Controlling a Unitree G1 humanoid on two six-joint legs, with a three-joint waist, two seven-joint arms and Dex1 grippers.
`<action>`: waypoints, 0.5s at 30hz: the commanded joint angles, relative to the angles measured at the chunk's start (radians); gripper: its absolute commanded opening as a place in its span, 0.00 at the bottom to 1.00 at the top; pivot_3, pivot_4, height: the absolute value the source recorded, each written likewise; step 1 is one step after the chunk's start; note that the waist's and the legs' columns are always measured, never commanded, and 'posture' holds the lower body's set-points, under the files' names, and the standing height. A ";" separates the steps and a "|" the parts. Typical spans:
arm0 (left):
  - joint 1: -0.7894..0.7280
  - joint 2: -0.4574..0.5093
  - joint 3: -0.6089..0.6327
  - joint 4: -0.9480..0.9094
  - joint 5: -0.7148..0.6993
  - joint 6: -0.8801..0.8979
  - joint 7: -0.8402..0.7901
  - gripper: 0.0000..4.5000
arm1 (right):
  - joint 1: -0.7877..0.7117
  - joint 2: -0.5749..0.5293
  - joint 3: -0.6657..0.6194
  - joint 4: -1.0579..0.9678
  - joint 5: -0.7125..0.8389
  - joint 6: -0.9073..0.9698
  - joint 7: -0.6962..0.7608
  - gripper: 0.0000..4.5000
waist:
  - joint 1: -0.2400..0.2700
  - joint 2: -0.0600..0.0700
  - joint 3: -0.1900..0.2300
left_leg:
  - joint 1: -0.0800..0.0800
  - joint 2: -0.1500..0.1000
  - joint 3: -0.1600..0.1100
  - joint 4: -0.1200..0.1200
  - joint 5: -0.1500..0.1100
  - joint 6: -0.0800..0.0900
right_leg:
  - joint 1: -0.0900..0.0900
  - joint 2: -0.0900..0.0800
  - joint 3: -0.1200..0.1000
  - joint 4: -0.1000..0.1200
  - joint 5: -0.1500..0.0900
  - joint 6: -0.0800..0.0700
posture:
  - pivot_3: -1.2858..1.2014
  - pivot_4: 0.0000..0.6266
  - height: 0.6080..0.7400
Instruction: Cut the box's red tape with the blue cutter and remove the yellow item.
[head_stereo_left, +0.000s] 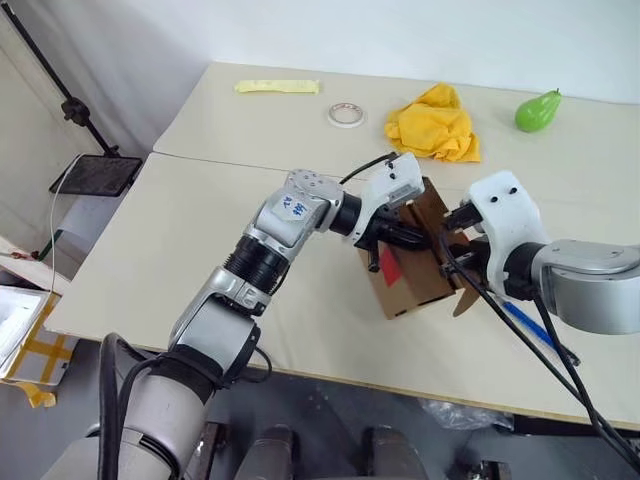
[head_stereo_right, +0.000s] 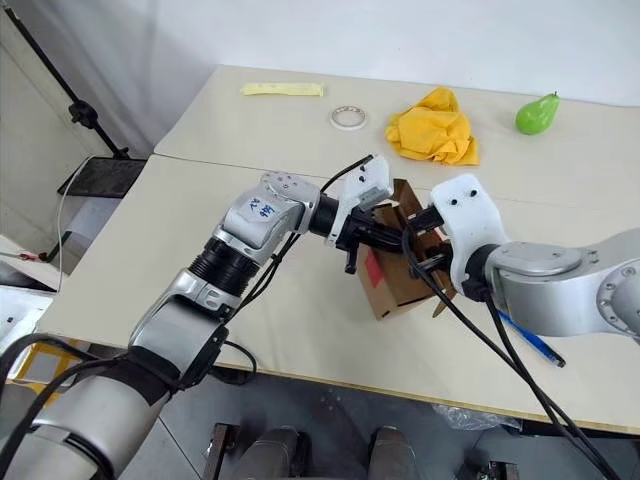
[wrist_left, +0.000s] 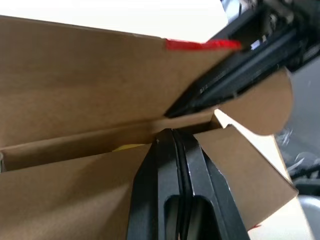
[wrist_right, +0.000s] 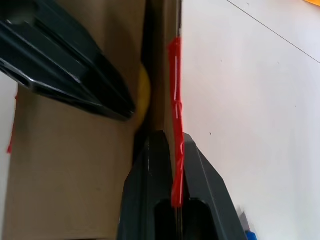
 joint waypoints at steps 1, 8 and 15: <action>0.007 0.053 -0.036 -0.011 0.048 -0.039 -0.041 0.00 | 0.137 -0.088 -0.070 -0.089 0.017 -0.109 0.038 0.01 | 0.003 0.000 0.000 | 0.000 0.000 0.000 0.000 0.000 0.000 | 0.000 0.000 0.000 0.000 0.000 0.000 | 0.52 0.24 1.00; 0.005 0.100 -0.061 0.020 0.091 -0.093 -0.064 0.00 | 0.477 -0.191 -0.300 -0.136 0.017 -0.245 0.034 0.01 | 0.019 0.000 0.000 | 0.001 0.000 0.001 0.001 0.000 0.001 | 0.003 0.000 -0.005 0.000 0.000 0.000 | 0.52 0.24 1.00; 0.004 0.078 -0.077 0.060 0.131 -0.160 -0.048 0.00 | 0.524 -0.196 -0.384 -0.125 0.017 -0.246 0.099 0.01 | 0.021 0.000 0.000 | 0.001 0.000 0.001 0.001 0.000 0.001 | 0.004 -0.001 -0.006 0.000 0.000 0.000 | 0.52 0.24 1.00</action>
